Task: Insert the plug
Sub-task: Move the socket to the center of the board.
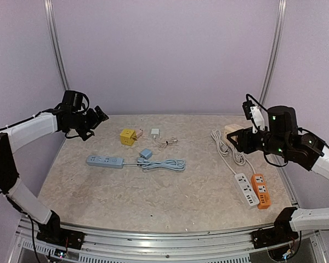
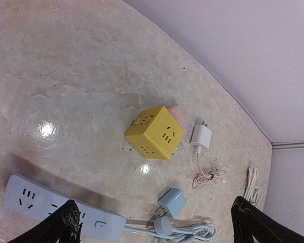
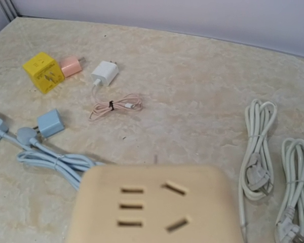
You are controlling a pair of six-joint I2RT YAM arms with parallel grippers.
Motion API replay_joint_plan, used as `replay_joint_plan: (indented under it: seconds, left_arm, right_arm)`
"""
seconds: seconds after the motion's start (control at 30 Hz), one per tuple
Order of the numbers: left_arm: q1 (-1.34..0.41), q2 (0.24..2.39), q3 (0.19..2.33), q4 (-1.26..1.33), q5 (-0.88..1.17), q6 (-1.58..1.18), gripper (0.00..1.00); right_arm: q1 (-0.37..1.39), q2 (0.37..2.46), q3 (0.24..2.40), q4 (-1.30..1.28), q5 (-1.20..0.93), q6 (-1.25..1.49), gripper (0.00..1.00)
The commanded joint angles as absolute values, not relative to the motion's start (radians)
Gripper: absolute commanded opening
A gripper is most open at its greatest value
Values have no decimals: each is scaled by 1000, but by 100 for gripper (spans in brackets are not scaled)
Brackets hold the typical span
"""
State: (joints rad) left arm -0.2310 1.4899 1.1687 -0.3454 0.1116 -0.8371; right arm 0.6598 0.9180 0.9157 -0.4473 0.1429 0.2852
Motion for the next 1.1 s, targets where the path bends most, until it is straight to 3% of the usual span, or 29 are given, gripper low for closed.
replay_joint_plan:
  seconds: [0.0, 0.57, 0.83, 1.07]
  left_arm:
    - [-199, 1632, 1242, -456, 110, -768, 99]
    - [-112, 1970, 1386, -468, 159, -732, 99]
    - [-113, 2024, 1407, -505, 147, -727, 99]
    - [-175, 1974, 1299, -476, 169, -786, 99]
  right_arm:
    - [648, 883, 897, -425, 140, 289, 0]
    - [648, 909, 904, -426, 132, 299, 0]
    - [648, 931, 914, -416, 117, 302, 0]
    - [648, 930, 907, -410, 120, 304, 0]
